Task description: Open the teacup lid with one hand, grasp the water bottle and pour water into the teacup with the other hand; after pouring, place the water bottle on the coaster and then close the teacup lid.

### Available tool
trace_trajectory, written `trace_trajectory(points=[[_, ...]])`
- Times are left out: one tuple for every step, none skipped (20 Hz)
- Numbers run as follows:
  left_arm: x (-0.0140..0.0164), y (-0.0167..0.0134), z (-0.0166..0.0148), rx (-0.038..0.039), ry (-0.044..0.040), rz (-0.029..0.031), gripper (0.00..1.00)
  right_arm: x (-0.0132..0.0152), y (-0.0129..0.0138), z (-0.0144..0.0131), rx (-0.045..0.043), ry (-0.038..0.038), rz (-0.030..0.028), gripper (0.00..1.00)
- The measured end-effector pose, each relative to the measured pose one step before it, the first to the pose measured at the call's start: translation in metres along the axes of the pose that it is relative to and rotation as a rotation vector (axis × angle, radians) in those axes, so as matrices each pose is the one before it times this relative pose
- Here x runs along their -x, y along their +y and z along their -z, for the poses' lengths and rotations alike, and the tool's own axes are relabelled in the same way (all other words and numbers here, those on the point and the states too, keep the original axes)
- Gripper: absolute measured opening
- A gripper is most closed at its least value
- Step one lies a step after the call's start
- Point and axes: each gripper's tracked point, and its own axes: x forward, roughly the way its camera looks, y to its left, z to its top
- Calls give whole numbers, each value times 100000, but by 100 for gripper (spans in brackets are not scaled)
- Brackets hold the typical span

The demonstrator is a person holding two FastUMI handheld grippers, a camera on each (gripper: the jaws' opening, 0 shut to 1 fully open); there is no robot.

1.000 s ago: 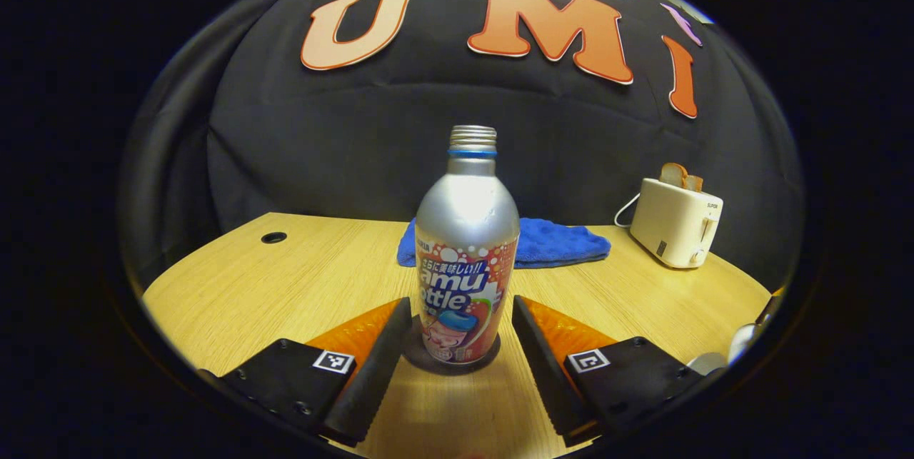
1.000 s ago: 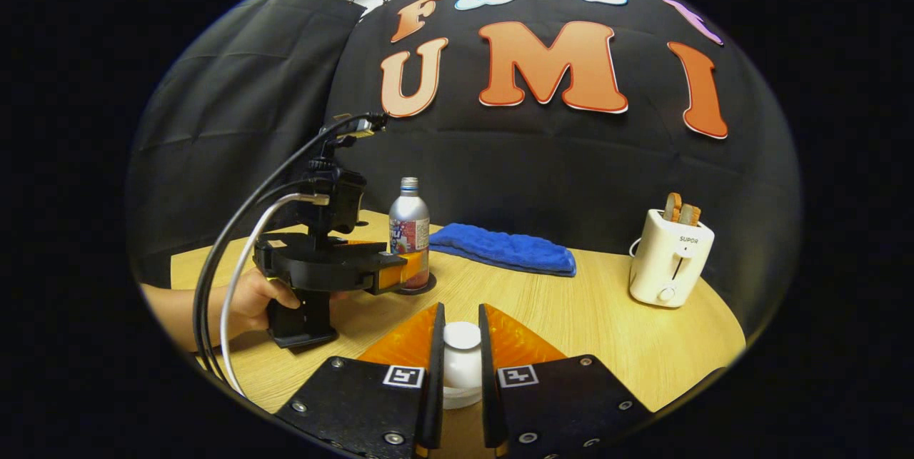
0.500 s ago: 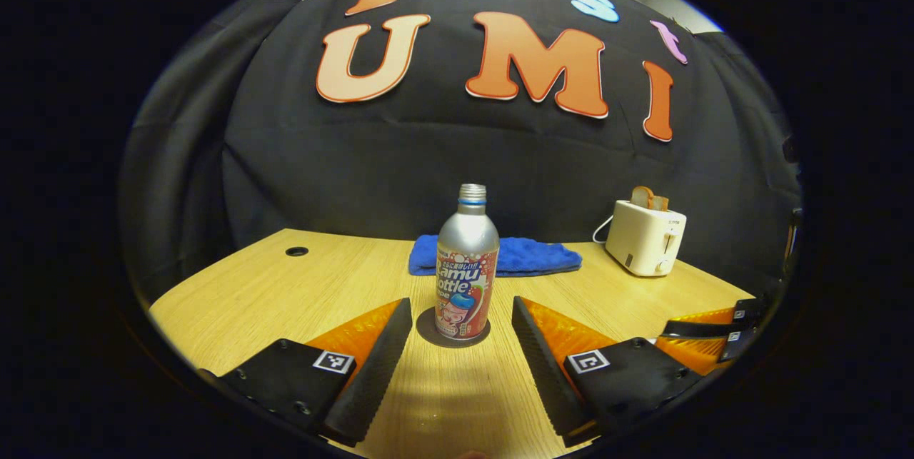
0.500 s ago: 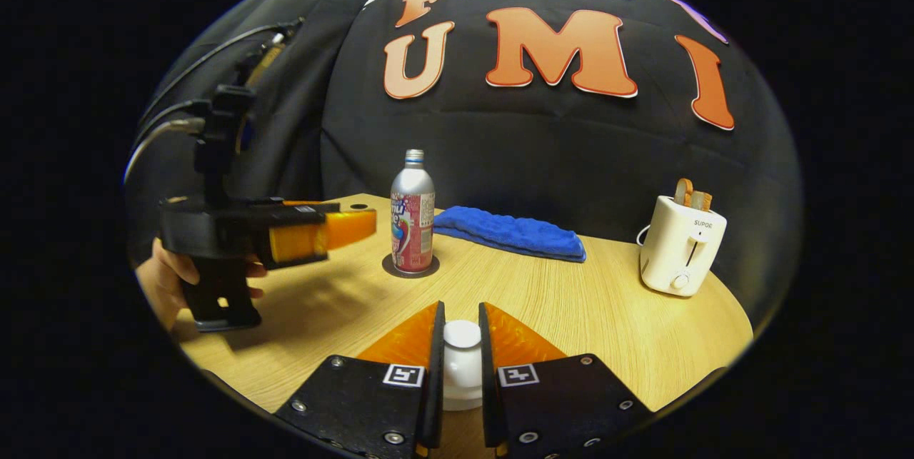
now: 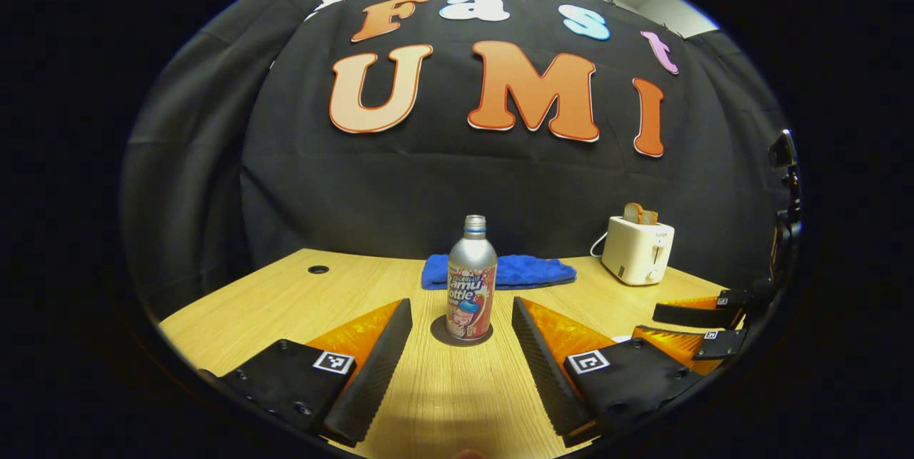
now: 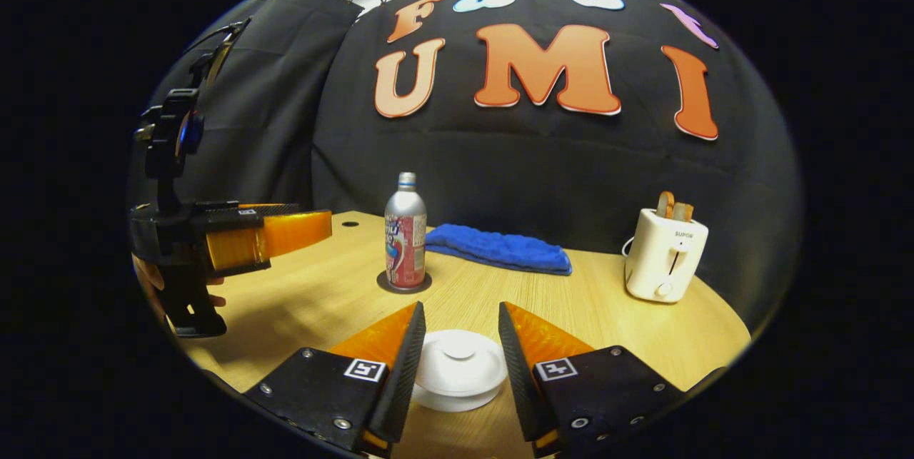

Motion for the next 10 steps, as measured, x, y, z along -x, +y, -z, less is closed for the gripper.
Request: trace_trajectory(points=[[716, -203, -342, 30, -844, 58, 93, 399, -260, -847, -237, -2235, 938, 67], [621, -327, -286, -198, -507, 141, 93, 492, -255, -637, -553, -2013, 616, 70], [649, -157, -261, -232, -708, 188, 92, 398, -184, -723, -762, -2043, 148, 75], [655, -197, -477, 74, -1113, -42, 93, 357, -327, -665, -390, -1800, 912, 77], [754, -266, -901, -132, -1648, -892, 93, 451, -525, -695, 63, -1805, 1507, 81], [763, 102, -661, -528, -1932, -1079, 93, 401, -578, -670, 546, -1802, 1945, 82], [587, 166, -586, -912, -1771, -1715, 93, 411, -569, -700, 243, -1904, 1689, 83], [512, 230, -619, -1497, -1848, -1339, 93, 339, -318, -726, -206, -1723, 1311, 83], [630, 27, -583, -1279, -1482, -930, 93, 411, -294, -732, -612, -1648, 833, 83], [520, 133, -409, -883, -1108, -572, 93, 395, -217, -574, -1459, -914, 94, 83]])
